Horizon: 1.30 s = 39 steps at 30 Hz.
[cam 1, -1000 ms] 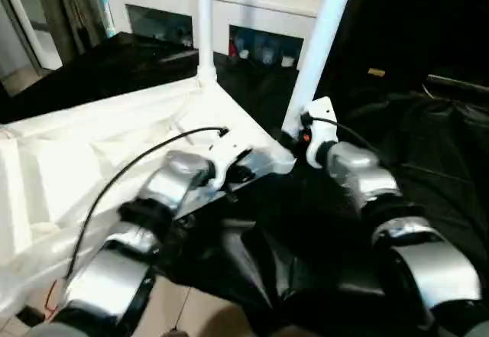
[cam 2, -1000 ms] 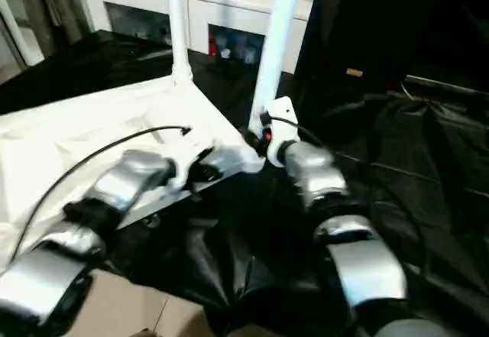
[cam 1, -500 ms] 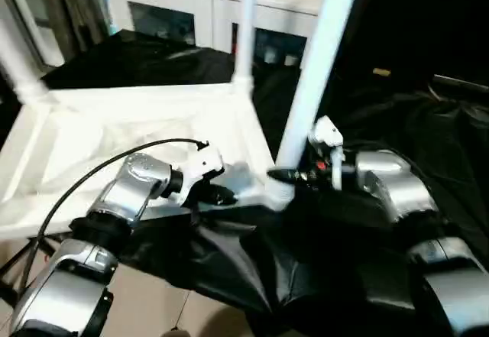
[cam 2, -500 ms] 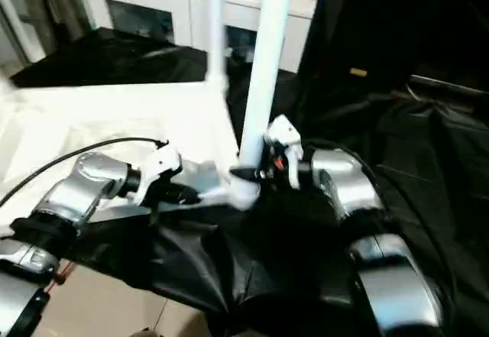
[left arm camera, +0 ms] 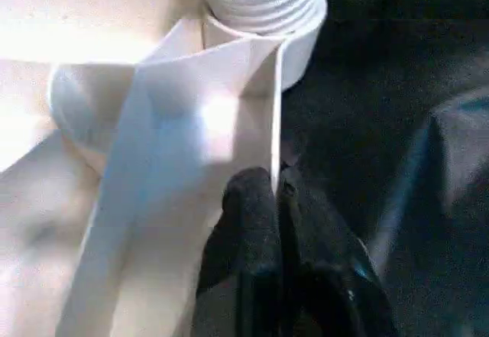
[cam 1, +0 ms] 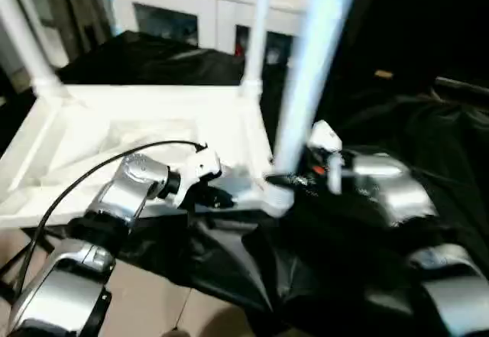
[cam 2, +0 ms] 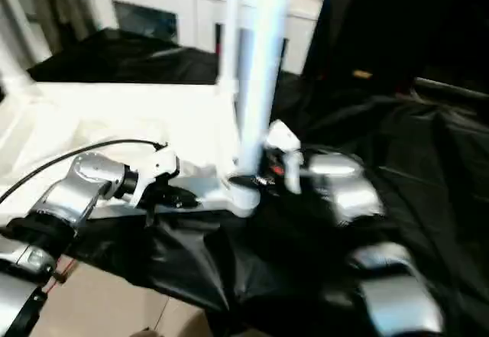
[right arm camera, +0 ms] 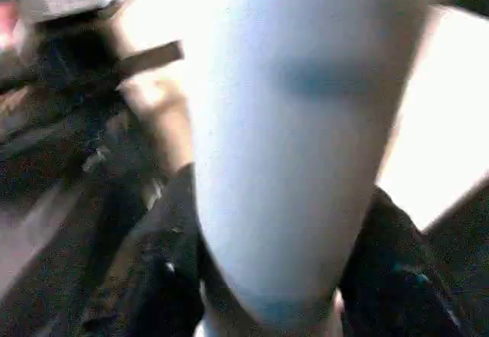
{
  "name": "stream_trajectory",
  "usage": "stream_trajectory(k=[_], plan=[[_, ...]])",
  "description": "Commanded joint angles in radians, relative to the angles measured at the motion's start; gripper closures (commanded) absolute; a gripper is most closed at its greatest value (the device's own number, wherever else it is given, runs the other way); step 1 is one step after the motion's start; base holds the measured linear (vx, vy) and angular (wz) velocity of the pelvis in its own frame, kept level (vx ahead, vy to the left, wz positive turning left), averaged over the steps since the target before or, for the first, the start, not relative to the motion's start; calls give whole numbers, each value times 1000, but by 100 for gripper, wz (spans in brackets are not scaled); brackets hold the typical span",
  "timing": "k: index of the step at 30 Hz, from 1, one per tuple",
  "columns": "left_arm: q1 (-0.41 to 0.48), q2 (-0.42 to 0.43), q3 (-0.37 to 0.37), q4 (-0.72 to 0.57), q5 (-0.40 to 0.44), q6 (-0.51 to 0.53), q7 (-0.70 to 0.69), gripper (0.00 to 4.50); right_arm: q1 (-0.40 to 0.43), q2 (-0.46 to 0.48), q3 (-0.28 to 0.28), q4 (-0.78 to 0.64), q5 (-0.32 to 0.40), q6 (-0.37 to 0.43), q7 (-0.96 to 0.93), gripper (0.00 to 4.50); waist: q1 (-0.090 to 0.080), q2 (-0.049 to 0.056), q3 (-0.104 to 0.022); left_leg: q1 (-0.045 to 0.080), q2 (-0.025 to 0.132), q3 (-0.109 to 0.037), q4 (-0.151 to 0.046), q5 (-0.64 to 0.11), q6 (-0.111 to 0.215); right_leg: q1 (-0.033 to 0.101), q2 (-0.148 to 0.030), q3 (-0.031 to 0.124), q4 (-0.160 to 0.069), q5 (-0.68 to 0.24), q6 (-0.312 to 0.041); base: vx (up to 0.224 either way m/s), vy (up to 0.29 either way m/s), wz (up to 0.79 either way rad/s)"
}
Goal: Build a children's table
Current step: Insert table leg to table base
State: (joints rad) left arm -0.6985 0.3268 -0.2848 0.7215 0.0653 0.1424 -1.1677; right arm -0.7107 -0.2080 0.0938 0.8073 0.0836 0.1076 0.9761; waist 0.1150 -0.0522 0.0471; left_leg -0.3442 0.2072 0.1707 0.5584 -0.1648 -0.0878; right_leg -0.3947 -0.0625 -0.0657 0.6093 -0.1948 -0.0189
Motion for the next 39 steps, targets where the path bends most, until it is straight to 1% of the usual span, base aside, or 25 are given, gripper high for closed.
stream_trajectory(k=[1, 2, 3, 4, 5, 7, 8, 10, 13, 14, 17, 19, 20, 21, 22, 23, 26, 28, 30, 32, 34, 35, 36, 37, 39], plan=[[-84, -78, 30, 9, -2, 31, 160, 450, 33, 53, -6, 161, -34, 81, -172, 263, -4, 14, -45, 20, 30, -8, -68, -358, -33, 20, -86, 51, -104, -451, -147, 0, 0, 0], [-85, -79, 30, 10, -1, 32, 163, 450, 32, 53, -7, 162, -34, 81, -175, 263, 0, 16, -46, 31, 31, -5, -65, -366, -38, 12, -84, 53, -104, -424, -163, 0, 0, 0], [-111, -122, 40, 40, 11, 66, 256, 450, 17, 77, -34, 200, -22, 95, -263, 263, 2, 16, -43, 26, 30, -3, -66, -372, -33, 15, -81, 54, -102, -401, -170, 0, 0, 0], [-122, -144, 44, 51, 13, 77, 290, 450, 13, 87, -41, 212, -19, 93, -291, 263, 2, 17, -42, 26, 31, -5, -67, -377, -36, 15, -82, 53, -100, -402, -171, 0, 0, 0], [-123, -146, 45, 52, 13, 78, 294, 450, 13, 88, -41, 213, -19, 93, -293, 263, 5, 16, -44, 25, 30, -7, -67, -385, -36, 19, -83, 51, -101, -409, -165, 0, 0, 0], [-143, -183, 48, 71, 18, 90, 348, 450, 6, 110, -57, 233, -6, 90, -330, 263, 4, 17, -45, 14, 30, -9, -69, -367, -29, 28, -84, 51, -99, -387, -158, 0, 0, 0], [-147, -189, 47, 77, 23, 88, 361, 450, 5, 115, -61, 236, -2, 88, -333, 263, 6, 15, -47, 16, 29, -8, -68, -364, -27, 26, -84, 51, -99, -372, -159, 0, 0, 0], [-154, -196, 42, 90, 41, 68, 384, 450, 2, 129, -70, 237, 1, 67, -337, 263, 6, 21, -49, 8, 28, -9, -69, -342, -22, 34, -85, 51, -95, -339, -160, 0, 0, 0], [-154, -189, 30, 98, 58, 22, 383, 450, -5, 138, -97, 230, 16, 43, -337, 263, 6, 19, -51, 4, 28, -8, -67, -318, -13, 39, -85, 51, -90, -290, -168, 0, 0, 0], [-139, -170, 17, 80, 57, -15, 336, 450, -9, 138, -123, 210, 42, 20, -316, 263, 5, 22, -52, 5, 29, -7, -68, -318, -9, 40, -83, 51, -89, -271, -174, 0, 0, 0], [-114, -135, 7, 48, 51, -60, 266, 450, -11, 133, -146, 175, 75, 3, -278, 263, -1, 23, -54, -1, 30, -9, -67, -297, -1, 46, -85, 50, -82, -230, -185, 0, 0, 0], [-81, -100, 6, 4, 30, -103, 187, 450, -6, 121, -161, 128, 103, 3, -233, 263, -9, 23, -56, -11, 30, -12, -68, -266, 6, 54, -85, 48, -77, -202, -189, 0, 0, 0], [-73, -93, 9, -8, 18, -106, 159, 450, -2, 117, -162, 110, 111, 5, -216, 263, -13, 20, -58, -10, 30, -9, -64, -239, 12, 54, -84, 50, -73, -156, -201, 0, 0, 0], [-60, -81, 14, -30, -2, -94, 111, 450, 6, 111, -167, 83, 121, 8, -195, 263, -13, 22, -60, -7, 30, -8, -62, -224, 14, 52, -82, 50, -70, -125, -212, 0, 0, 0], [-50, -72, 18, -44, -16, -84, 77, 405, 11, 107, -170, 64, 128, 9, -181, 263, -14, 20, -65, -10, 29, -5, -56, -175, 24, 56, -80, 50, -58, -44, -233, 0, 0, 0], [-45, -66, 21, -54, -25, -77, 56, 405, 14, 105, -172, 52, 132, 10, -173, 263, -12, 21, -69, -13, 27, -2, -50, -114, 39, 58, -76, 50, -47, 59, -252, 0, 0, 0], [-18, -30, 48, -131, -86, -35, -8, 388, 43, 87, -177, -37, 169, 38, -122, 263, -2, 27, -70, -11, 32, 3, -42, -52, 71, 54, -72, 44, -33, 192, -292, 0, 0, 0], [-18, -27, 86, -156, -132, -15, -9, 373, 56, 80, -175, -70, 180, 47, -111, 263, 3, 25, -66, -11, 32, 5, -43, -81, 69, 54, -71, 43, -34, 173, -300, 0, 0, 0], [-22, -24, 111, -169, -165, 16, -13, 350, 64, 77, -173, -89, 185, 53, -107, 263, 6, 26, -63, -9, 32, 7, -46, -127, 54, 52, -73, 43, -41, 98, -290, 0, 0, 0], [-59, -9, 187, -181, -233, 121, -6, 350, 77, 72, -172, -129, 194, 68, -103, 263, 6, 27, -59, -7, 30, 8, -50, -170, 22, 50, -73, 45, -50, -24, -260, 0, 0, 0], [-92, -11, 227, -151, -240, 152, 48, 347, 81, 72, -172, -147, 200, 76, -101, 263, 6, 30, -56, -5, 30, 6, -51, -198, 7, 46, -74, 46, -57, -78, -243, 0, 0, 0], [-131, -4, 251, -96, -219, 169, 123, 347, 83, 73, -171, -160, 202, 83, -103, 263, 4, 29, -56, -5, 27, 5, -51, -210, 3, 45, -73, 47, -61, -109, -231, 0, 0, 0], [-133, -4, 252, -94, -218, 171, 127, 347, 83, 74, -171, -161, 202, 83, -103, 263, 3, 29, -55, -4, 26, 5, -51, -216, 1, 44, -72, 47, -62, -121, -224, 0, 0, 0], [-147, 1, 254, -73, -205, 180, 156, 347, 84, 74, -171, -168, 203, 88, -104, 263, 1, 26, -56, -9, 26, 0, -53, -207, -2, 51, -76, 48, -61, -128, -214, 0, 0, 0], [-187, 4, 242, -2, -147, 177, 275, 347, 86, 77, -167, -185, 204, 99, -104, 263, -1, 24, -57, -10, 23, -1, -51, -178, 2, 51, -73, 48, -60, -101, -203, 0, 0, 0]])
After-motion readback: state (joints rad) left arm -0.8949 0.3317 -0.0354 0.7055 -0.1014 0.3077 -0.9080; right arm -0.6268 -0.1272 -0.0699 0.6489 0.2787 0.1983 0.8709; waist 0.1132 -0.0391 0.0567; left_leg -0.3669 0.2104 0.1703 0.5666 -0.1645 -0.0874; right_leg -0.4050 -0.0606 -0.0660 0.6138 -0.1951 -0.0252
